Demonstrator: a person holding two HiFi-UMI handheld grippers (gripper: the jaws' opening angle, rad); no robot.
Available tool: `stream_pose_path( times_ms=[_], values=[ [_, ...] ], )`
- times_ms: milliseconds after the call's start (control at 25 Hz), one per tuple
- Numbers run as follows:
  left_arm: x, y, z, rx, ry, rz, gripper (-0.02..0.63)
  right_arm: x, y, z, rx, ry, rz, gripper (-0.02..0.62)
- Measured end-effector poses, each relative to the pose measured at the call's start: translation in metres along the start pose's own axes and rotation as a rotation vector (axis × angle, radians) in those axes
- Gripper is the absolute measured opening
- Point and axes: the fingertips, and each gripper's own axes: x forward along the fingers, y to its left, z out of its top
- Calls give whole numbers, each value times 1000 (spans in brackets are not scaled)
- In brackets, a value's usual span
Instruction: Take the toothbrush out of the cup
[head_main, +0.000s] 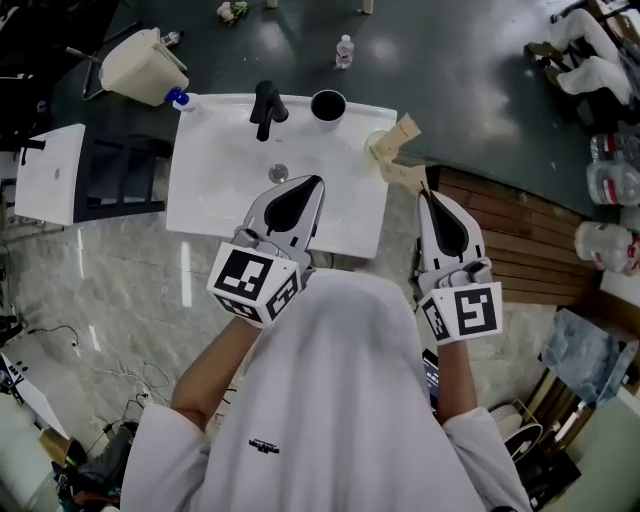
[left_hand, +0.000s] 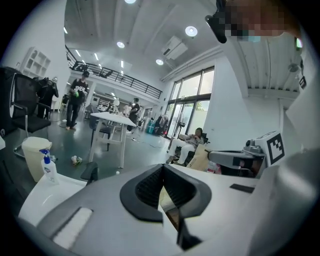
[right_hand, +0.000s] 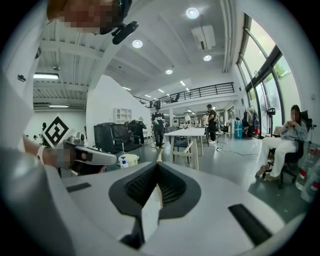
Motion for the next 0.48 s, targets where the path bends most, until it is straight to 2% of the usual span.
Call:
stream_pose_path(
  times_ms=[400, 440, 480],
  values=[
    [78, -32, -11, 39, 72, -138, 9, -24, -45, -21, 50, 31, -109, 6],
    [86, -35, -12, 30, 74, -158, 15, -24, -49, -24, 57, 37, -117, 6],
    [94, -38, -11, 18, 76, -180, 54, -24, -54, -27, 64, 42, -125, 6]
  ],
)
